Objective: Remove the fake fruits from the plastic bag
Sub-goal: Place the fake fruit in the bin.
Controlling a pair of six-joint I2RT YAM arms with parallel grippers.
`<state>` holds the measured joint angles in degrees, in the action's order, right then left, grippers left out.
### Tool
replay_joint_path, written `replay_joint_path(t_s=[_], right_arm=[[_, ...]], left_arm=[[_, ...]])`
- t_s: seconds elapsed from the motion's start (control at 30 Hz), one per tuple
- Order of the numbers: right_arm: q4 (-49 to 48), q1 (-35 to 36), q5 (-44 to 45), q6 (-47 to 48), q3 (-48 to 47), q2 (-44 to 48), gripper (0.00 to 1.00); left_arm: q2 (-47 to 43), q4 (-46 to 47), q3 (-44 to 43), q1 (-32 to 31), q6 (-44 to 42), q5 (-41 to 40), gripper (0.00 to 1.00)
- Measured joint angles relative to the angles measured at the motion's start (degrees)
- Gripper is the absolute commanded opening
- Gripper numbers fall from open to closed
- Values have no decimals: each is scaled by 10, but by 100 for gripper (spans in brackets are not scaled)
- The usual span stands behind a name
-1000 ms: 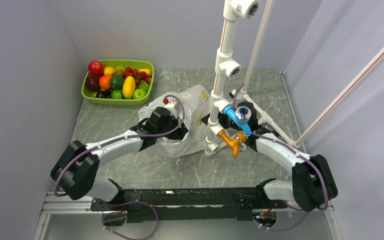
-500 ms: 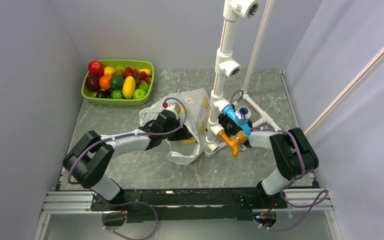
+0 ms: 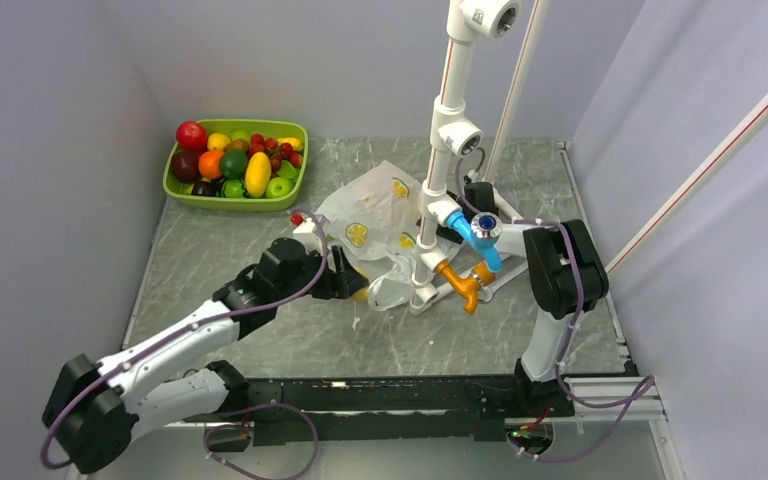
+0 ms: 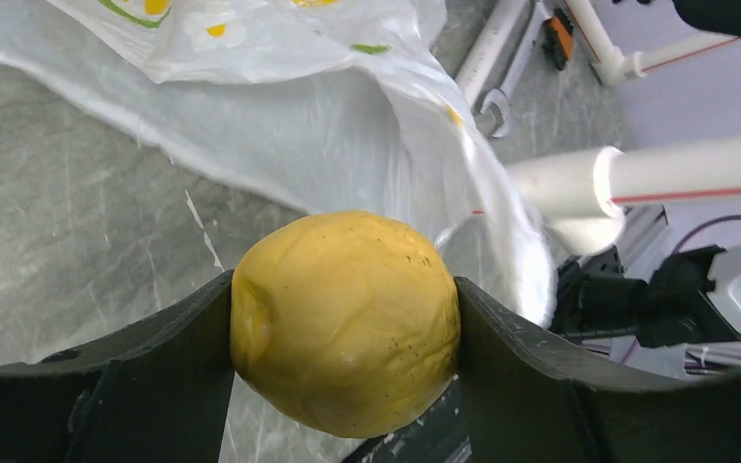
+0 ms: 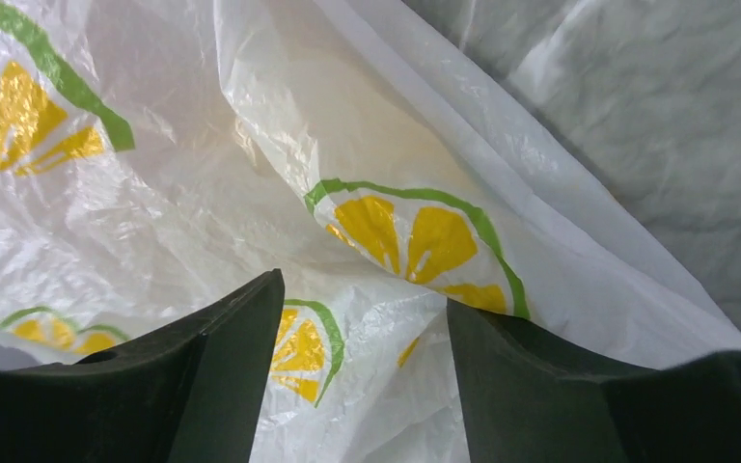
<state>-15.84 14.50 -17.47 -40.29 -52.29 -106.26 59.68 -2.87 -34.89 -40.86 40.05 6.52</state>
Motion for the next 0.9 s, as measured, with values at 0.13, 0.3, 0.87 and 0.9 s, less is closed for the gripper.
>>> replay_joint_path(t_s=[0.13, 0.3, 0.87, 0.9], right_arm=[[43, -9, 12, 44, -31, 0, 83], [104, -9, 19, 81, -31, 56, 98], [148, 39, -101, 117, -17, 220, 99], [141, 38, -109, 112, -11, 214, 99]], left_arm=[[-72, -56, 0, -1, -17, 6, 0], [-145, -180, -43, -1, -53, -25, 0], [-108, -287, -82, 33, -85, -171, 0], [-98, -295, -82, 33, -85, -195, 0]])
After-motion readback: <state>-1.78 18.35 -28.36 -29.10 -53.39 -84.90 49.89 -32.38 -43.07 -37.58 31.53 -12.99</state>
